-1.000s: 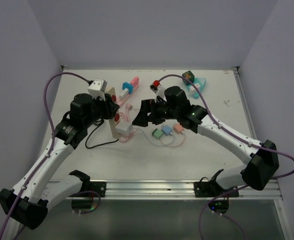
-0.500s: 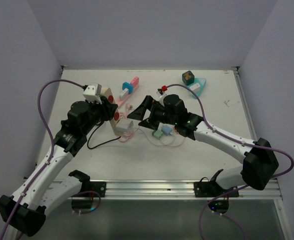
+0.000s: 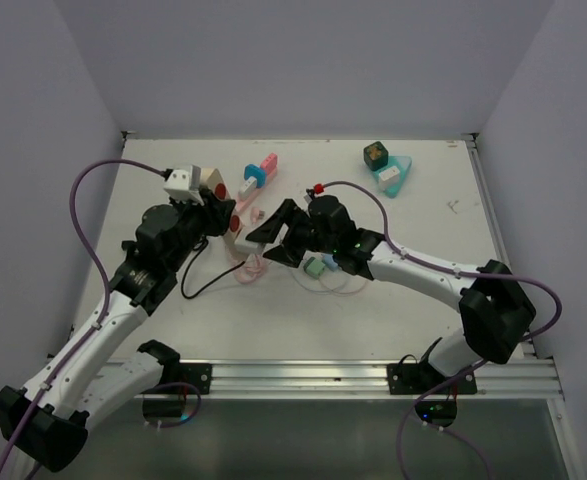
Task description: Pull the plug off the socket
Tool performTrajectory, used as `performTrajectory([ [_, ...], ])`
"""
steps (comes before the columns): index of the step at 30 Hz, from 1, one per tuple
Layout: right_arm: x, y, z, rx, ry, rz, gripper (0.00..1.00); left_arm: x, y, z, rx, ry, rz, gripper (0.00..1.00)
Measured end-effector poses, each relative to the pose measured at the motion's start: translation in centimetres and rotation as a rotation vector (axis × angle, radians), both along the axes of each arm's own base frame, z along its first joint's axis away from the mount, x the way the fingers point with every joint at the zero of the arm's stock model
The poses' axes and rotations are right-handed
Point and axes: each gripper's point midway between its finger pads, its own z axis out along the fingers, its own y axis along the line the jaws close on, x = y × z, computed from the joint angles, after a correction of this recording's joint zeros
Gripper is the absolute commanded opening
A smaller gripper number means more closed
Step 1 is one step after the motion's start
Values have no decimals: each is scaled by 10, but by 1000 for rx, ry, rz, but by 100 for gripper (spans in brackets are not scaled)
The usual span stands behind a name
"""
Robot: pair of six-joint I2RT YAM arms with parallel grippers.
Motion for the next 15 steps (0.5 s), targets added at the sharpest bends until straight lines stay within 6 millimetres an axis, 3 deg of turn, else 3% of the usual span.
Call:
performTrajectory([
  [8, 12, 11, -2, 31, 28, -32, 50, -1, -4, -11, 11, -4, -4, 0],
  [10, 14, 12, -6, 27, 39, -35, 35, -1, -3, -12, 14, -6, 4, 0],
  [15, 16, 15, -3, 55, 52, -45, 8, 2, 4, -9, 29, -35, 39, 0],
])
